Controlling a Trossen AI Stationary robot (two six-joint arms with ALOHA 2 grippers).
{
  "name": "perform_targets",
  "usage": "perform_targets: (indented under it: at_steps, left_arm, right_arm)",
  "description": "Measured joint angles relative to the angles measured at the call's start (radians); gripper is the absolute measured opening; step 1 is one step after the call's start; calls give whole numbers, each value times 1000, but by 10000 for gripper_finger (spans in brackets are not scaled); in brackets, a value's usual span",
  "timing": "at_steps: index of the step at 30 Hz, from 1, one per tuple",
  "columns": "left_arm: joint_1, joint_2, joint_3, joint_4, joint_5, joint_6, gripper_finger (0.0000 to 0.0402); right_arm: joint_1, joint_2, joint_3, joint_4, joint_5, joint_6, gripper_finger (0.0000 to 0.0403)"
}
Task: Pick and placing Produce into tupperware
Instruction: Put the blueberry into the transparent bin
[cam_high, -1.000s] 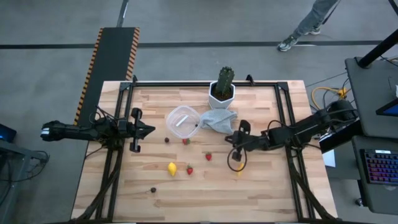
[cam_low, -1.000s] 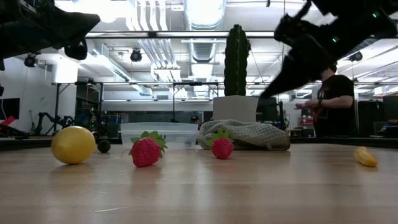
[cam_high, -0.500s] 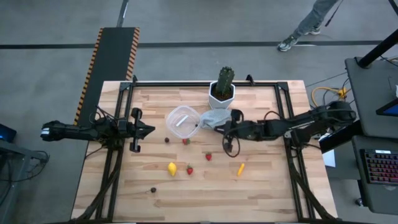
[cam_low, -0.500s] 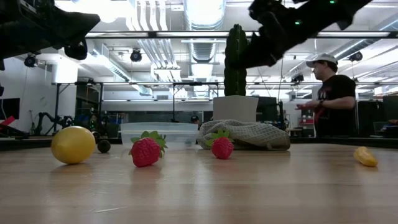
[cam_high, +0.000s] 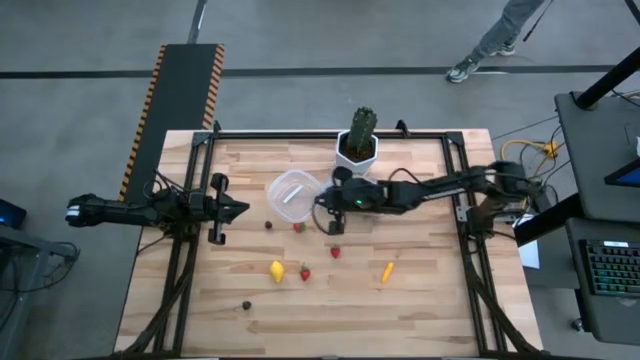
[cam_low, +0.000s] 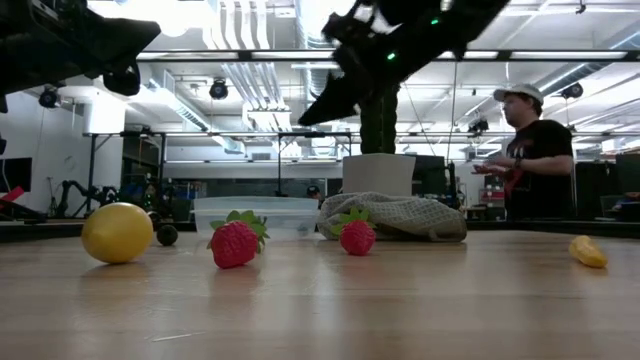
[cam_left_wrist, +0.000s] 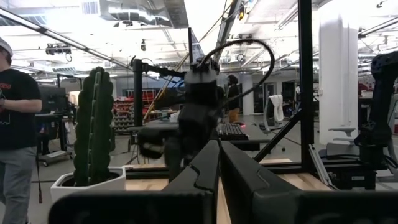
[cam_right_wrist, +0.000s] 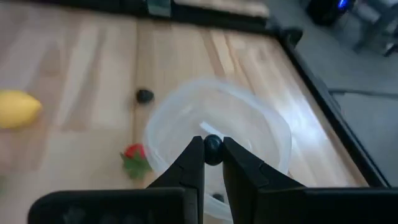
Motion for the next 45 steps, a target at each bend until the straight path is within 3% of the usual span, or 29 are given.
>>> perform_targets:
  at_steps: [8, 16, 39, 45]
  left_arm:
    - [0, -1, 0, -3, 2, 0, 0]
    - [0, 0, 0, -3, 3, 0, 0]
    - [0, 2, 0, -4, 3, 0, 0]
    - [0, 2, 0, -4, 3, 0, 0]
  right_arm:
    - [-73, 191, 191, -163, -53, -20, 33]
    - [-112, 279, 295, -287, -65, -31, 33]
    - [-143, 293, 297, -358, -88, -57, 34]
    - [-143, 293, 297, -358, -87, -57, 54]
